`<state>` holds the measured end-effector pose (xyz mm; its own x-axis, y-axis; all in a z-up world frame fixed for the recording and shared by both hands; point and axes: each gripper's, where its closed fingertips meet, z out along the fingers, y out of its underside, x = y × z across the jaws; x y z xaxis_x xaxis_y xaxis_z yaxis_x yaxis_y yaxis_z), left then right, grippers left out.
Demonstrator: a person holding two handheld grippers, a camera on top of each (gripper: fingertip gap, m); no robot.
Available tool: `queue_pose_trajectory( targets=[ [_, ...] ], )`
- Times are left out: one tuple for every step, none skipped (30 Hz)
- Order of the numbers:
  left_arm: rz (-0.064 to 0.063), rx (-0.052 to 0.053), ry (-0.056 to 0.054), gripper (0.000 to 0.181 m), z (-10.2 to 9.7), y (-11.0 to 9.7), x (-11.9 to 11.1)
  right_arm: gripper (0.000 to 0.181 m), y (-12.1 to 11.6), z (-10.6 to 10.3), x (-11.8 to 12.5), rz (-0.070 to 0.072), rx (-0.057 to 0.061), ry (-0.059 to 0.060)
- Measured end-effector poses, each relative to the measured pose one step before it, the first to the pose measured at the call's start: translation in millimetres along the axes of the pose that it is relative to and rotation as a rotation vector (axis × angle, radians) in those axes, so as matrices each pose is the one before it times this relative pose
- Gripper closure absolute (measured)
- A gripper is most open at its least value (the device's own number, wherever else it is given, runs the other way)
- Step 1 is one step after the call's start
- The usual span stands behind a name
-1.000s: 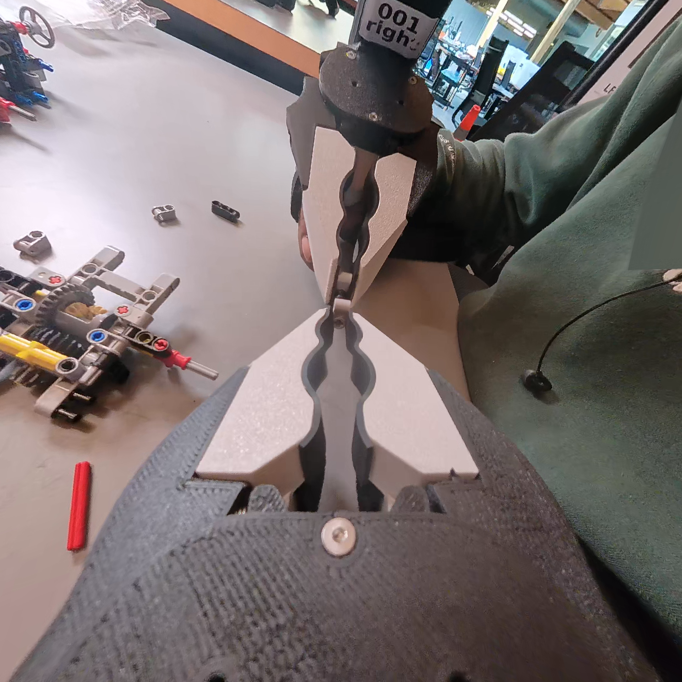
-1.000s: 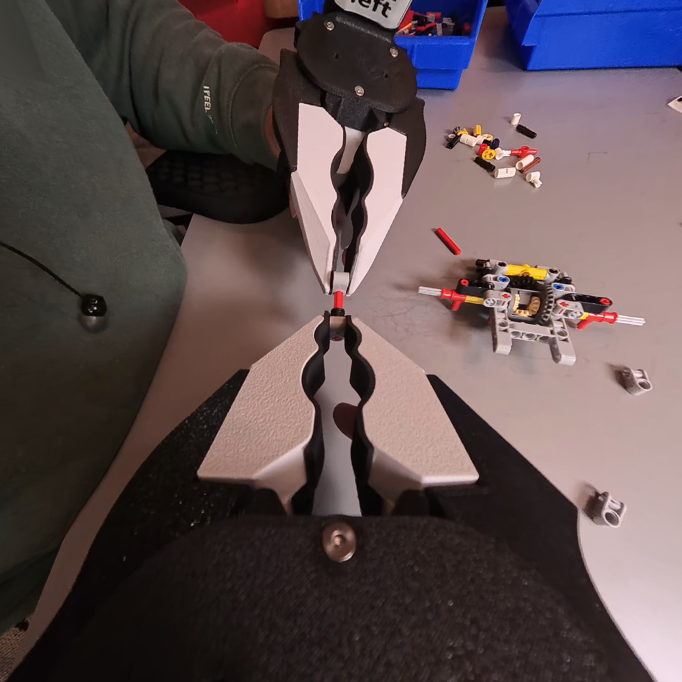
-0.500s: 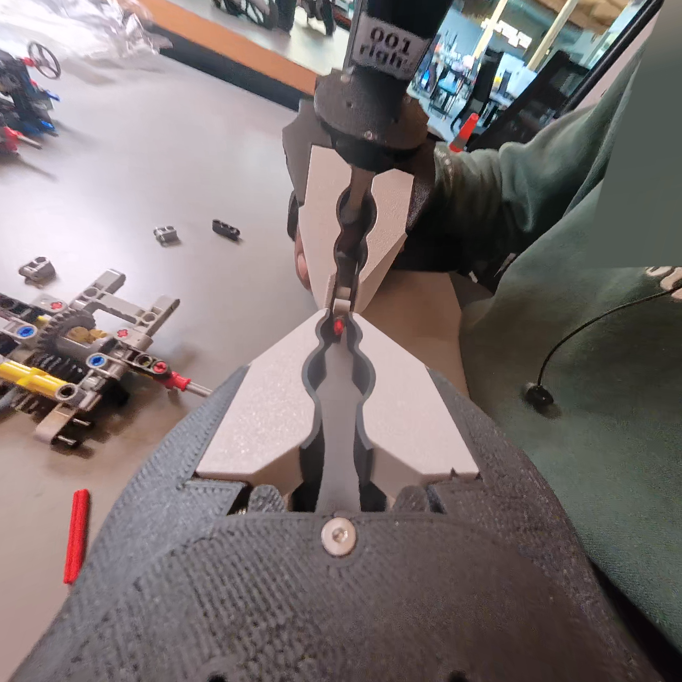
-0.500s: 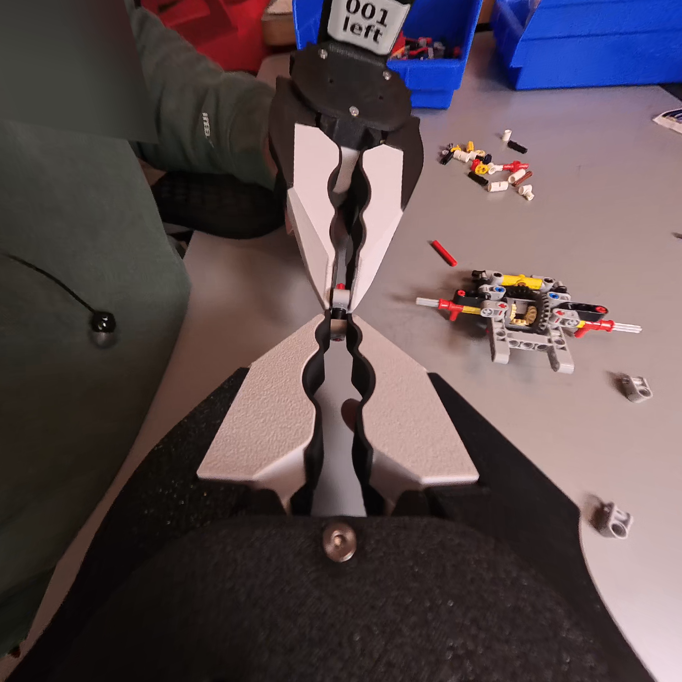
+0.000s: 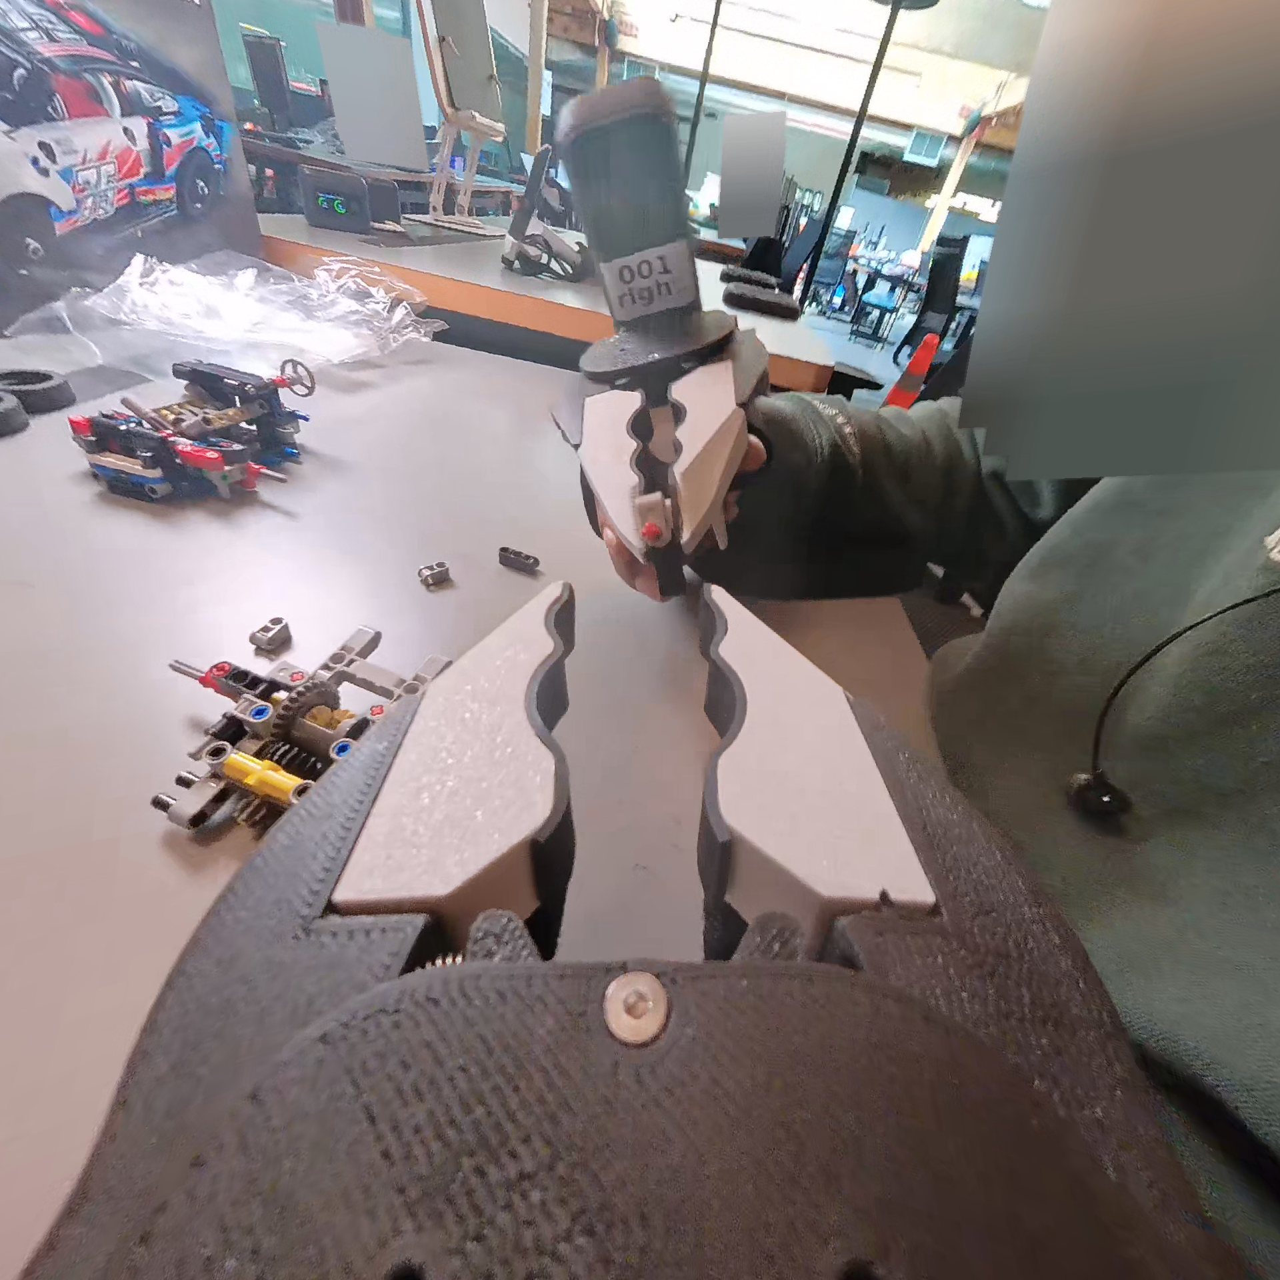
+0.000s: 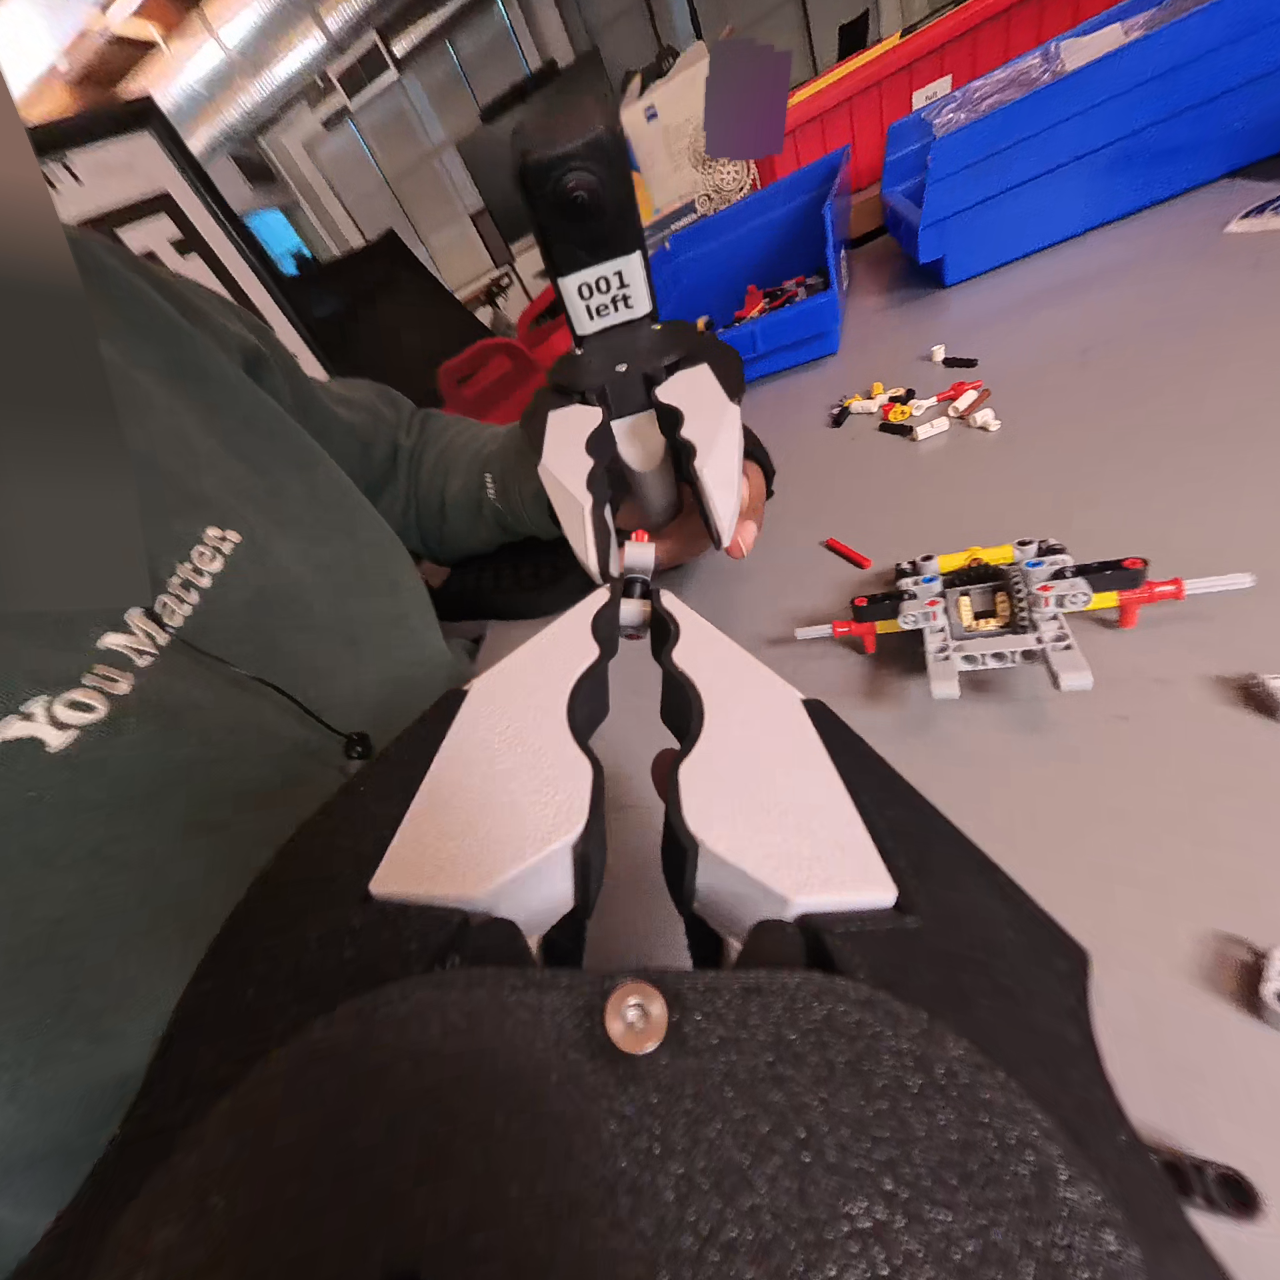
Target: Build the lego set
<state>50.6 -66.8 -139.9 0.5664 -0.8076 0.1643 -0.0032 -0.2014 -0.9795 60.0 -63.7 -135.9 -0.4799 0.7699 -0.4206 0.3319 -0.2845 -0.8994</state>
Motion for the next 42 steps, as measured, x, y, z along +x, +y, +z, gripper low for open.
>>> queue_pose_trajectory(
  targets=[
    [0.0281, -0.0098, -0.0079, 0.147, 1.05, 0.89, 1.07, 0.175, -0.77, 0.54, -2.27, 0.0514, 0.0096, -0.0346],
    [0.0255, -0.0068, -0.0068, 0.147, 0.84, 0.74, 0.93, 0.175, -0.37, 0.84, -1.51, 0.0528, 0.0059, -0.0296],
    [0.0181, -0.0051, -0.0055, 0.147, 0.67, 0.64, 0.66, 0.175, 0.19, 1.29, -2.06, 0.0477, 0.0014, -0.031],
    [0.01, -0.0017, -0.0027, 0.148, 0.41, 0.0, 0.57, 0.175, 1.19, 1.44, -3.07, 0.0436, -0.0047, -0.0358],
    [0.0042, 0.0027, 0.0029, 0.149, 0.08, -0.69, 1.08, 0.175, 1.79, 1.77, -2.03, 0.0378, -0.0086, -0.0269],
    [0.0023, 0.0052, 0.0074, 0.151, -0.19, -1.12, 1.43, 0.175, 1.66, 1.84, -0.27, 0.0268, -0.007, -0.012],
    [0.0047, 0.0063, 0.0103, 0.154, -0.32, -1.31, 2.13, 0.175, 2.92, 1.95, -1.03, 0.0179, -0.0142, -0.0134],
    [0.0061, 0.0054, 0.0093, 0.158, -0.29, -1.19, 1.96, 0.175, 2.7, 1.92, -0.72, 0.0111, -0.0133, -0.0089],
    [0.005, 0.0011, 0.0038, 0.162, -0.05, -0.47, 1.22, 0.175, 1.58, 1.56, -0.6, 0.0061, -0.0064, -0.0046],
    [0.0052, -0.0021, 0.0053, 0.163, -0.06, 0.15, 1.3, 0.175, 1.52, 1.26, -0.78, 0.0071, -0.0075, -0.0061],
    [0.0042, -0.0011, 0.0126, 0.165, -0.07, 0.0, 2.33, 0.175, 0.22, 0.12, -0.19, 0.0059, -0.0004, -0.0023],
    [0.0033, 0.0016, 0.0157, 0.173, -0.07, -0.35, 2.95, 0.175, -0.44, -0.46, 0.65, 0.0055, 0.0025, 0.0033],
    [0.0054, 0.0013, 0.01, 0.18, 0.27, -0.44, 2.22, 0.175, 0.05, -0.49, -0.03, 0.0072, -0.0009, -0.0015],
    [0.0075, -0.0017, -0.0008, 0.181, 0.45, 0.24, 0.75, 0.176, 0.45, -0.21, -0.12, 0.0084, -0.0021, -0.0026],
    [0.0081, -0.0024, -0.0062, 0.181, 0.32, 0.32, -0.33, 0.176, 0.71, -0.27, 0.1, 0.0087, -0.003, -0.002],
    [0.0053, -0.0007, -0.0063, 0.181, 0.14, 0.3, -0.57, 0.176, 0.35, -0.27, 0.13, 0.0083, 0.0, -0.0017],
    [0.0019, -0.0003, -0.0041, 0.18, 0.05, 0.15, -0.43, 0.176, 0.23, -0.07, 0.22, 0.0088, -0.0002, -0.0006],
    [0.0008, -0.001, -0.0015, 0.179, -0.01, 0.34, -0.13, 0.176, 0.55, 0.02, 0.02, 0.0098, -0.0029, -0.0027],
    [0.0004, -0.0012, 0.0015, 0.178, 0.03, 0.46, 0.22, 0.176, 0.66, 0.05, -0.03, 0.0087, -0.0034, -0.0033],
    [0.0003, -0.0009, 0.0019, 0.178, 0.05, 0.32, 0.29, 0.176, 0.66, 0.12, -0.01, 0.0065, -0.0024, -0.0024],
    [0.0012, 0.0, -0.0002, 0.178, 0.02, 0.2, -0.11, 0.176, 0.49, -0.04, -0.13, 0.0044, -0.0018, -0.0029],
    [0.0019, 0.0024, 0.0012, 0.176, -0.16, -0.29, 0.19, 0.176, 0.17, -0.16, 0.28, 0.0032, -0.0003, -0.0004],
    [-0.0009, 0.0092, 0.0074, 0.174, -0.46, -1.46, 0.92, 0.176, 0.27, -0.43, 1.95, 0.004, -0.0011, 0.0099],
    [-0.0055, 0.0115, 0.0082, 0.171, -0.56, -1.97, 0.98, 0.176, 1.3, -0.49, 2.75, 0.0036, -0.0062, 0.0127],
    [-0.0045, 0.0025, 0.0011, 0.171, -0.37, -0.42, -0.19, 0.176, 0.54, -0.33, 0.1, 0.0053, -0.0012, -0.004],
    [0.0001, -0.0078, -0.0066, 0.172, -0.02, 1.33, -1.21, 0.176, -0.05, -0.04, -1.13, 0.0021, 0.0023, -0.0083],
    [0.0036, -0.0119, -0.006, 0.172, 0.44, 2.13, -0.84, 0.176, 0.26, 0.38, -0.47, -0.0017, -0.0016, -0.0009],
    [0.0039, -0.0076, 0.004, 0.174, 0.46, 1.46, 0.85, 0.176, 0.98, 0.71, 0.67, -0.0022, -0.0061, 0.005],
    [0.0004, -0.0021, 0.0073, 0.177, 0.37, 0.34, 1.3, 0.176, 0.99, 0.63, -0.09, 0.0008, -0.0054, -0.0011],
    [-0.0022, -0.0009, 0.003, 0.177, 0.18, 0.08, 0.37, 0.176, 0.43, 0.36, -0.53, 0.003, -0.0012, -0.0032],
    [-0.0037, -0.0034, 0.0019, 0.177, 0.06, 0.42, 0.02, 0.176, 0.01, -0.22, 0.14, 0.0029, 0.0007, 0.0002],
    [-0.0069, -0.0053, 0.0042, 0.177, 0.08, 0.54, 0.08, 0.176, 0.34, -0.04, 0.38, 0.003, -0.0017, 0.0011],
    [-0.0126, -0.0019, 0.0052, 0.177, -0.21, 0.2, -0.04, 0.176, 0.23, 0.26, 0.09, -0.0003, -0.0006, 0.0006],
    [-0.0218, 0.0044, 0.0009, 0.177, -0.54, -0.86, -1.13, 0.176, -1.21, -0.18, -0.06, -0.0037, 0.0078, 0.0022],
    [-0.034, 0.0108, -0.0031, 0.178, -0.9, -1.74, -2.24, 0.176, -3.88, -0.95, 0.31, -0.0109, 0.0233, 0.007],
    [-0.0442, 0.0173, -0.0017, 0.179, -1.05, -2.59, -2.46, 0.175, -6.39, -2.03, -0.25, -0.0167, 0.0374, 0.0071],
    [-0.0476, 0.0219, 0.0033, 0.18, -1.25, -2.86, -2.22, 0.172, -6.07, -1.84, -0.35, -0.0252, 0.0318, 0.0111],
    [-0.046, 0.0227, 0.0042, 0.18, -1.38, -3.09, -2.12, 0.169, -4.72, -1.35, -0.65, -0.0417, 0.0234, 0.0162],
    [-0.0438, 0.024, 0.0002, 0.18, -1.49, -3.35, -2.75, 0.165, -3.74, -0.87, -0.27, -0.0507, 0.0173, 0.0227],
    [-0.0419, 0.0254, 0.004, 0.179, -1.51, -3.67, -2.0, 0.163, -3.11, -0.49, 1.24, -0.0581, 0.0135, 0.0335],
    [-0.0421, 0.0207, 0.0085, 0.18, -1.32, -2.75, -1.43, 0.161, -2.63, -0.38, 1.46, -0.0693, 0.0122, 0.0368],
    [-0.0416, 0.0139, 0.0051, 0.18, -1.04, -1.5, -1.87, 0.158, -3.97, -0.59, 1.4, -0.0806, 0.0197, 0.0401]
  ],
)
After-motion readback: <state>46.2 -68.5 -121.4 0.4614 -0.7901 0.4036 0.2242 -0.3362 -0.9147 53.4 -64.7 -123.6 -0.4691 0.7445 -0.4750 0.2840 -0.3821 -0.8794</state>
